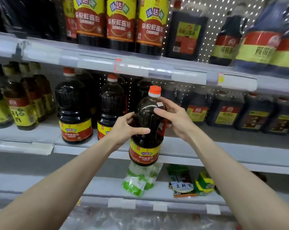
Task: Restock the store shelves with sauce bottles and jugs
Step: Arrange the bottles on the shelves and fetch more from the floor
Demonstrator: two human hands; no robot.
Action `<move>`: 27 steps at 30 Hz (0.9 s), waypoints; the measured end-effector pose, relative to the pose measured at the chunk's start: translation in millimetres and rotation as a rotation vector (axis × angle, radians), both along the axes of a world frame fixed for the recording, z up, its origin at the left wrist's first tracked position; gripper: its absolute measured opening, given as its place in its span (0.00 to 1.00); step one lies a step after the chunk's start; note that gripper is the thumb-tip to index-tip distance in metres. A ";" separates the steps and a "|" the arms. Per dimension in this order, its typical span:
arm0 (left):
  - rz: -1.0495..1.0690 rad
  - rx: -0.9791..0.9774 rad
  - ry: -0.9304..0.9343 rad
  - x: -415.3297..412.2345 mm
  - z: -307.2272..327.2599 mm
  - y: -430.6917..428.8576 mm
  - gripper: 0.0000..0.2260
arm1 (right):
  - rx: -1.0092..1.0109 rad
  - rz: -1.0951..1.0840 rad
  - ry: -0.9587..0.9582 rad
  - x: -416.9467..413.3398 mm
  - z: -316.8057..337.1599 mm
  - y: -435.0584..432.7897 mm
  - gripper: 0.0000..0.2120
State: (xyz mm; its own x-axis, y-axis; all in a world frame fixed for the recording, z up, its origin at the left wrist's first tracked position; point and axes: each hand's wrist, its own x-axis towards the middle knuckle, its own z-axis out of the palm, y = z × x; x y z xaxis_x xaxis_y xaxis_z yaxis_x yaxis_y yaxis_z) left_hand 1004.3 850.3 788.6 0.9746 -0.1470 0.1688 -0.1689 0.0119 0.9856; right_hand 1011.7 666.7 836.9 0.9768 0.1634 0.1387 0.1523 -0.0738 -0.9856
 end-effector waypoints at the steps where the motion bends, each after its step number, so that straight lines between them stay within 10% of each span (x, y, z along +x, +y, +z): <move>1: 0.012 -0.007 -0.003 5.8 0.1 -2.7 0.24 | -0.001 0.014 -0.008 8.0 -0.7 -2.0 0.28; 9: 0.088 -0.039 0.005 49.5 -4.9 -14.1 0.25 | 0.042 0.066 -0.041 62.8 -3.3 -7.7 0.35; 15: 0.127 -0.048 0.031 65.2 -12.9 -20.9 0.27 | 0.048 0.083 -0.074 88.9 -17.9 -12.1 0.18; 24: 0.162 -0.068 -0.020 72.6 -29.5 -27.6 0.42 | 0.061 0.093 -0.103 104.1 -30.4 -12.2 0.17; 27: 0.190 -0.036 -0.072 66.9 -41.3 -30.8 0.30 | 0.077 0.061 -0.099 100.6 -42.3 -10.3 0.23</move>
State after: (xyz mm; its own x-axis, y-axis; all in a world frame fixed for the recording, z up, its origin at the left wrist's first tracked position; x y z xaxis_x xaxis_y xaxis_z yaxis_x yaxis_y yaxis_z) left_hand 1071.3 819.5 747.3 0.9694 0.0454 0.2412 -0.2418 0.0077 0.9703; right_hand 1112.3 656.4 794.5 0.9462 0.2071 0.2484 0.2511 0.0134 -0.9679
